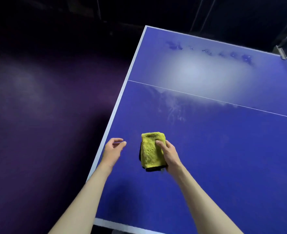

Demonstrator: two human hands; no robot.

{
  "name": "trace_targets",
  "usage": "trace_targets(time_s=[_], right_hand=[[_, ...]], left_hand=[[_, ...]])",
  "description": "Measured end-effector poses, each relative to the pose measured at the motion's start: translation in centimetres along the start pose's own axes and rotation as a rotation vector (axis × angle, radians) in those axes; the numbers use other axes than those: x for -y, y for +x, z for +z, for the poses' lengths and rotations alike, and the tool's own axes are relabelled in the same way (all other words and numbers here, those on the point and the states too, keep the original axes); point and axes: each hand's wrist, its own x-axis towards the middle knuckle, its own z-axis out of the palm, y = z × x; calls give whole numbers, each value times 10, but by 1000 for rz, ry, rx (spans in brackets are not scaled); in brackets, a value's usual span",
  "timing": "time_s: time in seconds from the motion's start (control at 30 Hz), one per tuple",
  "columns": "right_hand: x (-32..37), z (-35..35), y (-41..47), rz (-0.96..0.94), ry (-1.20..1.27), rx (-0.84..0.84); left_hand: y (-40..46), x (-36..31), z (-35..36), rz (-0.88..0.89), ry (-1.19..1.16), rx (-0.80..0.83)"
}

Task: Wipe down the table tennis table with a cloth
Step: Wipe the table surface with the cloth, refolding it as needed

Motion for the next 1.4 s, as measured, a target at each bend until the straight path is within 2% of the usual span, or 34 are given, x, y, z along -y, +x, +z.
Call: trace_targets(time_s=[0.13,0.3,0.4,0.47,0.57,0.63,0.7,0.77,0.87,1.0,1.1,1.2,1.4], right_hand=[[35,21,83,-120,-167,-105],[82,44,189,-345,-524,-191],[123,63,259,-568,-822,-372],[138,80,303,-670,-1001,-426],[102,114,340,-676,-1109,-287],[58,129,338,-737,-1195,-292],[39,125,335,-831,-1168,-289],[54,112,346,-953,-1142,-187],[89,96,376,-1043,-1320,-51],[113,117,420,-930,-1156,-12],[119,140,438,-842,-1077,-113],[115,152,439,-877,-1052,-216],[93,148,414,-958,-1067,-158]], left_hand=[[67,0,-25,18,235,-161],[118,11,-35,-112,338,-70],[131,28,-39,-156,393,-23],[132,36,-41,-158,368,-48],[134,39,-40,-185,276,-95],[136,38,-37,-201,224,-125],[137,38,-34,-222,185,-135],[141,35,-33,-223,173,-128],[149,26,-25,-202,142,-98],[168,10,-8,-139,180,-73],[179,7,-5,-172,156,-105],[179,7,-8,-151,114,-86],[180,10,-4,-107,147,-80]])
